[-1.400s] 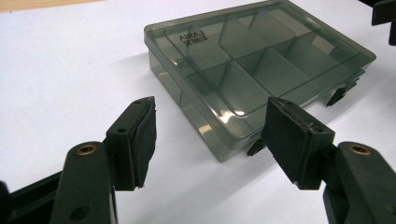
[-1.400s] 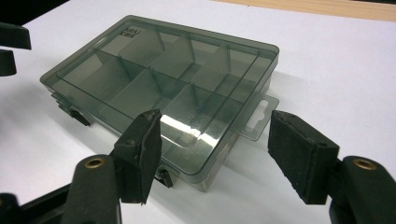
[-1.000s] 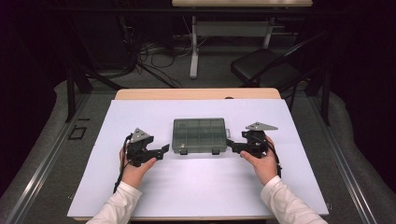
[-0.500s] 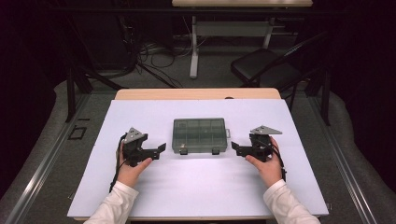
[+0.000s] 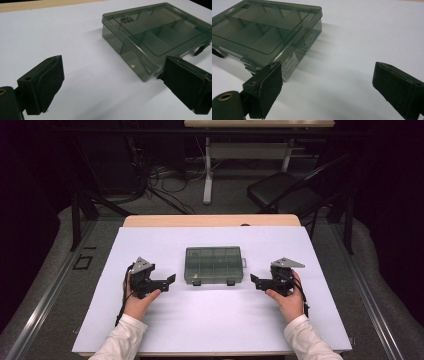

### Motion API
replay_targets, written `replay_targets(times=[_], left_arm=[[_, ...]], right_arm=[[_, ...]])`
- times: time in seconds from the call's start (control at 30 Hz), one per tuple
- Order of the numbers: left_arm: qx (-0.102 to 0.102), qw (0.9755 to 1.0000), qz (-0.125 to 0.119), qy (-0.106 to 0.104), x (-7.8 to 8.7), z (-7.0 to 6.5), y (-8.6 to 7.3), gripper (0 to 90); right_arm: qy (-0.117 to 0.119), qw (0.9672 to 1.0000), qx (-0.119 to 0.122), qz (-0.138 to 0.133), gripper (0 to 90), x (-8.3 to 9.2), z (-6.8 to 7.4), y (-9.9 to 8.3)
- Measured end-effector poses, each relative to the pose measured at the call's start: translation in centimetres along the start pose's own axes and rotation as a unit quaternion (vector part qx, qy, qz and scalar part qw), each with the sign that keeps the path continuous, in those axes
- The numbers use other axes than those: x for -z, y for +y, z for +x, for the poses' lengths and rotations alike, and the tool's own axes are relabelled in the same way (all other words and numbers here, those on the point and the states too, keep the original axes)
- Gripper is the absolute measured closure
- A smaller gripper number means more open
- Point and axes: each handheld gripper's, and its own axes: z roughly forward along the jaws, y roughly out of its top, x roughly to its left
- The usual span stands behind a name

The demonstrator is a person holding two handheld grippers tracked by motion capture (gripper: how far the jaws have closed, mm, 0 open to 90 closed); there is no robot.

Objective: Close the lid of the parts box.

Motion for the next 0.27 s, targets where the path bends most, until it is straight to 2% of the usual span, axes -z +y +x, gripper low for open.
replay_targets(times=[0.27], left_arm=[[0.015, 0.9999, -0.002, 0.002, 0.14, 0.27, -0.05, 3.3]], right_arm=[[-0.005, 1.0000, 0.005, 0.000, 6.7, 0.13, -0.26, -0.19]])
